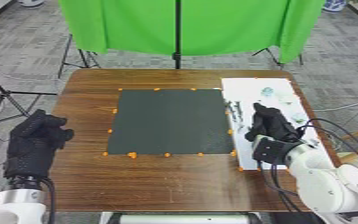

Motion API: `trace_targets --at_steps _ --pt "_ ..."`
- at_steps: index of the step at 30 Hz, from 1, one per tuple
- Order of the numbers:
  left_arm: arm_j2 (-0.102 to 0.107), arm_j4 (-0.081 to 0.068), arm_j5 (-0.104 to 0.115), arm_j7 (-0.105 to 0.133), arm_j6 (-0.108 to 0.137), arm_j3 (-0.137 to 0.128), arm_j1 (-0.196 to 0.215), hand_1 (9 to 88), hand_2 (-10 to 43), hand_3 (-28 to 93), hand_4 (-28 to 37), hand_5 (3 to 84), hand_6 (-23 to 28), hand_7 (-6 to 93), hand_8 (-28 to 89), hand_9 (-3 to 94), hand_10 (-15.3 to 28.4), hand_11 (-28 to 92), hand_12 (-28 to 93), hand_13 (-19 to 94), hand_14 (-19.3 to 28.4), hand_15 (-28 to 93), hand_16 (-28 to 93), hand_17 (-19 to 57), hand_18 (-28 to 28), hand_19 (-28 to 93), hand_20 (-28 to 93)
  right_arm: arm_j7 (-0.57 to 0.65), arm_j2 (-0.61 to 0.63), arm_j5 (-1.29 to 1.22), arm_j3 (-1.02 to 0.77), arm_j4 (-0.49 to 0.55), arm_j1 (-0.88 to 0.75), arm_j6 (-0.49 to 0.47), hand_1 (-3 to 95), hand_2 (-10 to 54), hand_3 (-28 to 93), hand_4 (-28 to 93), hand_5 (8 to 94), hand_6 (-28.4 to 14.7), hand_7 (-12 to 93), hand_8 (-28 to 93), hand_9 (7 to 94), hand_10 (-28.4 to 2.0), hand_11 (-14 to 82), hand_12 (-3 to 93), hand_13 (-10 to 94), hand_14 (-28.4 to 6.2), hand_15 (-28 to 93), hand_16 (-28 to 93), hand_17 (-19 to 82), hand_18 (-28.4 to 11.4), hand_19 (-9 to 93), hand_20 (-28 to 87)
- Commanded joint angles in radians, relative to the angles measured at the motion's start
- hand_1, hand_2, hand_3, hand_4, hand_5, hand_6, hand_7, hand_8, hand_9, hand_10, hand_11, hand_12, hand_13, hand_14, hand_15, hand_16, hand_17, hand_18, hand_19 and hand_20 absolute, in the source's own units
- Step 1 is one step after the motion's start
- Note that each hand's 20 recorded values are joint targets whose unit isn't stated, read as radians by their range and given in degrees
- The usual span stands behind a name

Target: Arrange flowers

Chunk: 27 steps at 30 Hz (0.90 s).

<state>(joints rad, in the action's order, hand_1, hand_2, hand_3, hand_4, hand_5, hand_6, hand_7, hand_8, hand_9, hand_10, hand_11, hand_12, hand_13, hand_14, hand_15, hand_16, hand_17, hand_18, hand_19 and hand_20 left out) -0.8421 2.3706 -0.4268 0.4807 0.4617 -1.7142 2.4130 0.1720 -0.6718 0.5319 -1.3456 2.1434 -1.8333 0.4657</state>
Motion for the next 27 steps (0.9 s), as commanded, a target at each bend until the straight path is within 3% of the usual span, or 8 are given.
trace_targets --at_steps 1,6,8,10,16,23,27 --pt "0.009 0.006 0.05 0.039 -0.004 -0.003 0.028 26.4 10.4 77 -20.7 54.4 16.0 33.7 -14 51.5 24.3 56 21 44 28.3 74 -12 3.6 28.2 64 42 -0.097 0.025 -0.059 -0.007 0.011 -0.036 -0.017 21.1 17.6 76 -26 69.1 -2.9 60 -20 75.0 -15.3 59.1 23.1 70 -14.0 82 21 28 -18.2 82 22" --pt "0.001 -0.002 0.031 0.009 -0.065 -0.015 0.034 23.9 7.0 80 -22.6 43.2 11.3 19.3 -11 40.6 21.2 32 12 31 28.2 57 -11 -5.8 25.2 53 22 -0.11 0.028 -0.058 -0.012 0.006 -0.039 -0.05 18.2 15.1 78 -27 63.4 -4.1 30 -18 66.9 -17.5 27.6 14.8 57 -16.6 54 9 20 -18.3 68 15" --pt "-0.002 -0.001 0.029 -0.003 -0.085 -0.023 0.042 23.4 6.4 81 -23.0 39.6 9.5 17.9 -11 36.3 19.5 27 11 28 27.3 51 -10 -7.8 24.3 51 17 -0.112 0.028 -0.042 -0.019 0.007 -0.046 -0.063 17.6 14.3 79 -27 60.1 -4.1 25 -17 63.0 -17.3 22.8 13.9 54 -17.3 48 8 18 -19.2 66 14" --pt "-0.006 0.002 0.021 -0.02 -0.092 -0.031 0.048 23.1 6.2 81 -23.4 37.6 8.4 17.4 -11 34.1 18.7 25 11 27 26.5 47 -10 -8.9 24.0 49 15 -0.09 0.025 0.011 -0.036 0.018 -0.061 -0.062 17.1 13.4 80 -27 56.9 -4.1 22 -16 59.5 -17.0 20.1 13.4 51 -17.6 44 8 17 -19.6 63 13" --pt "-0.004 0.007 0.028 -0.014 -0.076 -0.035 0.052 22.9 6.3 80 -23.6 36.1 7.8 16.9 -11 32.7 18.1 23 10 26 26.3 46 -8 -9.5 23.8 49 14 -0.046 0.043 0.184 -0.048 0.06 -0.08 0.009 17.2 11.0 81 -28 50.3 -4.4 22 -15 52.6 -16.7 19.3 13.4 45 -17.3 41 10 13 -20.7 61 13" --pt "-0.01 0.007 0.024 -0.027 -0.083 -0.04 0.055 22.7 6.3 80 -23.6 34.4 6.8 16.9 -11 30.0 16.8 21 10 23 24.7 43 -8 -10.0 23.8 48 12 -0.009 0.04 0.22 -0.039 0.063 -0.066 0.021 16.8 9.3 81 -28 47.8 -4.9 22 -16 49.9 -16.9 19.2 13.3 42 -17.6 41 9 12 -20.0 59 13" --pt "-0.006 0.007 0.026 -0.02 -0.084 -0.042 0.057 22.6 6.3 80 -23.6 34.3 6.8 17.1 -11 30.6 17.2 21 10 23 24.8 42 -7 -10.2 23.8 49 11 0.004 0.041 0.235 -0.026 0.063 -0.049 0.026 16.7 9.0 81 -28 47.5 -5.1 22 -16 49.5 -17.1 18.7 13.2 42 -17.8 41 9 11 -20.1 59 13"
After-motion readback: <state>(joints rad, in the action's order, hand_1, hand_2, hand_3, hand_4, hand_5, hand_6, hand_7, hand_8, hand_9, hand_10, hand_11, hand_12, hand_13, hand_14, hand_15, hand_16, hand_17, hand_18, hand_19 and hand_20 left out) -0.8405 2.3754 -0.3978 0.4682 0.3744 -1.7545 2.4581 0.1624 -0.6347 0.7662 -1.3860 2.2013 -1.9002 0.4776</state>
